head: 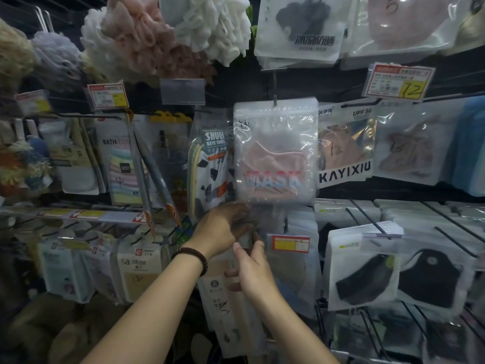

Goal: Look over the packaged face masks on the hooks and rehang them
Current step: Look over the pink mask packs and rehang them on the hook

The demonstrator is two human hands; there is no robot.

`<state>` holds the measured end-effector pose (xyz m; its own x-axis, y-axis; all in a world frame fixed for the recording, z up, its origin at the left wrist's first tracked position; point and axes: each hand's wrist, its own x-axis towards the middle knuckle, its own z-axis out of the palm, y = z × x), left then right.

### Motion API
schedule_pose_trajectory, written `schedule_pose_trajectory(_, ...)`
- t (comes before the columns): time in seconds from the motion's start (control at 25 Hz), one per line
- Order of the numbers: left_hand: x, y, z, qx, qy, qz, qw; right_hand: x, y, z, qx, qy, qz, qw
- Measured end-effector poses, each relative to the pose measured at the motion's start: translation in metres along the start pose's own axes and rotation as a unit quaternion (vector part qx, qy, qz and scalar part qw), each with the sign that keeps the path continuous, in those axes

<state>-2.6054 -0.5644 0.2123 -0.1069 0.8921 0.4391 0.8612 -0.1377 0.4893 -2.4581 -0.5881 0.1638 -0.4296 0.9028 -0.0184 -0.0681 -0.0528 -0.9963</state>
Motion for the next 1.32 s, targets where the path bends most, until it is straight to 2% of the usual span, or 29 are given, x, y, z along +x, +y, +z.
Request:
schedule_pose_trajectory(0.16, 0.003, 0.004, 0.000, 0.009, -0.021, 0.018, 1.000, 0.000, 0.000, 0.000, 0.018, 0.012, -0.003, 1.000)
schedule_pose_trajectory(0.4, 0.002, 0.013, -0.004, 0.187, -0.001, 0.099, 0.977, -0.007, -0.006, 0.005, 0.007, 0.023, -0.008, 1.000)
schedule_pose_trajectory(0.56, -0.006, 0.013, -0.006, 0.206, 0.050, 0.087, 0.973, -0.010, -0.007, 0.007, -0.006, 0.010, -0.044, 0.999)
schedule_pose_trajectory(0.68, -0.024, 0.015, -0.006, 0.212, 0.127, 0.112, 0.962, -0.010, -0.008, 0.006, 0.010, 0.030, -0.078, 0.996)
schedule_pose_trajectory(0.84, -0.056, 0.011, 0.001, 0.181, 0.220, 0.162, 0.945, -0.012, -0.011, 0.013, 0.078, 0.040, -0.107, 0.990)
schedule_pose_trajectory(1.0, -0.082, 0.016, 0.006, 0.181, 0.256, 0.144, 0.938, -0.018, -0.018, 0.020, 0.100, 0.077, -0.081, 0.989)
schedule_pose_trajectory(1.2, -0.118, 0.017, 0.003, 0.139, 0.231, 0.124, 0.955, -0.027, -0.017, 0.022, 0.085, 0.139, -0.041, 0.986)
schedule_pose_trajectory(1.32, -0.135, 0.020, -0.005, 0.040, 0.207, 0.051, 0.976, -0.045, -0.020, 0.015, 0.114, 0.090, -0.032, 0.989)
